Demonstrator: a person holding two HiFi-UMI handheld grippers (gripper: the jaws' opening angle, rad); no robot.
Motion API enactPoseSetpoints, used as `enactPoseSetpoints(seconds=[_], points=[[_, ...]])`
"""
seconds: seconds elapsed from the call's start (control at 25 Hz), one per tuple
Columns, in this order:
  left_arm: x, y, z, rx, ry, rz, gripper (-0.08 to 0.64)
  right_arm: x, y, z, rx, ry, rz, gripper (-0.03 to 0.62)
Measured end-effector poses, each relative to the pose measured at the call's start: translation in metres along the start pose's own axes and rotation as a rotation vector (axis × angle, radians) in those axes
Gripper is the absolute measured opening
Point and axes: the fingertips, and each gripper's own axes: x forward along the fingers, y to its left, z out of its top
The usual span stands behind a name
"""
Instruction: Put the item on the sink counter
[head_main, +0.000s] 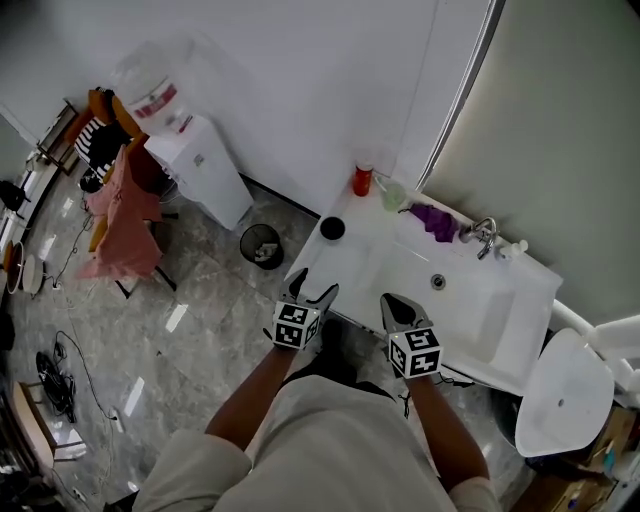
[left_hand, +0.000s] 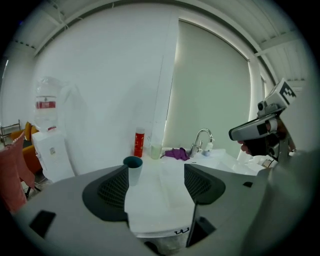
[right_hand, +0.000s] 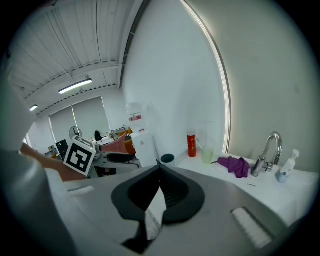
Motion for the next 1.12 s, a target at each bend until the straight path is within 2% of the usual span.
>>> enactPoseSetpoints(seconds=[0.16, 0.36, 0.52, 0.72, 0.88, 1.12], points=[[-0.03, -0.013, 0.015, -0.012, -0.022, -0.004, 0.318, -0.019, 0.01, 0.004, 0.005, -0.034, 0.008, 0.011], [-0.067, -0.021, 0.036, 0.015, -0.051, -0.009, 0.257, -0.031, 0.022, 0.015, 0.0, -0.067, 0.012, 0.011], [-0.092, -0.02, 0.049, 0.034, -0.088, -0.019, 0.16, -0.035, 0.04, 0.023, -0.019, -0.088, 0.023, 0.011], [-0.115, -0.01, 0.061, 0.07, -0.101, -0.045, 0.075, -0.033, 0.059, 0.033, -0.018, -0.117, 0.0, 0.011], [-0.138, 0.002, 0.07, 0.094, -0.092, -0.082, 0.055, -0.037, 0.074, 0.04, -0.011, -0.132, -0.044, 0.011], [-0.162, 0.022, 0.077, 0.085, -0.083, -0.142, 0.008, -0.041, 0.097, 0.05, 0.0, -0.165, -0.081, 0.011]])
